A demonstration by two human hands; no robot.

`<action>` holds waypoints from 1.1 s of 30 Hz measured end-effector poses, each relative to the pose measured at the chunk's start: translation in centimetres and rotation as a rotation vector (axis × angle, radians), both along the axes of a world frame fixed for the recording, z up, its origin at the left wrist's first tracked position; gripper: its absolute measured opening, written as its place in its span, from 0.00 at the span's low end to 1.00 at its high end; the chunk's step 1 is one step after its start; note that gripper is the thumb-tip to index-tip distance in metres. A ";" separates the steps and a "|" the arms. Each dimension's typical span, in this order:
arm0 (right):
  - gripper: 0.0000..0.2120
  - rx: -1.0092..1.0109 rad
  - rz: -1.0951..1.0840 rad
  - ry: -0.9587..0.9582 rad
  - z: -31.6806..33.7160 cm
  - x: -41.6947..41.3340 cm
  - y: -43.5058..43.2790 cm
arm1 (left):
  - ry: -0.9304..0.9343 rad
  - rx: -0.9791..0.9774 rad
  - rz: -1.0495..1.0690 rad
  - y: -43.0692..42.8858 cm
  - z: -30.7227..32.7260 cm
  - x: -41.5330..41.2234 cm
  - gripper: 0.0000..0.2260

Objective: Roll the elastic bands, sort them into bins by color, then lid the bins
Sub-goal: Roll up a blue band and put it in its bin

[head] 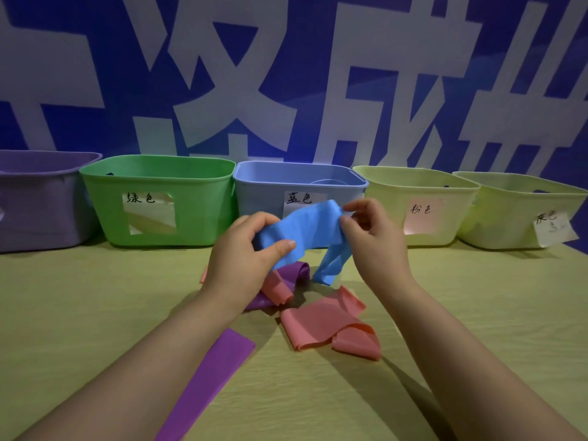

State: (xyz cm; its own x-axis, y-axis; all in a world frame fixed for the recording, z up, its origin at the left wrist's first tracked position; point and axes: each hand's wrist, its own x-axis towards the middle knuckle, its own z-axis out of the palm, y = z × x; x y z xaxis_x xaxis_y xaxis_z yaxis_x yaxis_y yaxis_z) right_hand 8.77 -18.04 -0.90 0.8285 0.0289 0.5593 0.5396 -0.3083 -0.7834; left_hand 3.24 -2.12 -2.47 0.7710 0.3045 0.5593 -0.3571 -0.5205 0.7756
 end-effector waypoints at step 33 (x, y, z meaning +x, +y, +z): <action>0.07 -0.319 0.313 -0.134 0.4 -2.2 0.6 | -0.216 0.368 0.073 -0.8 -0.5 -1.1 0.04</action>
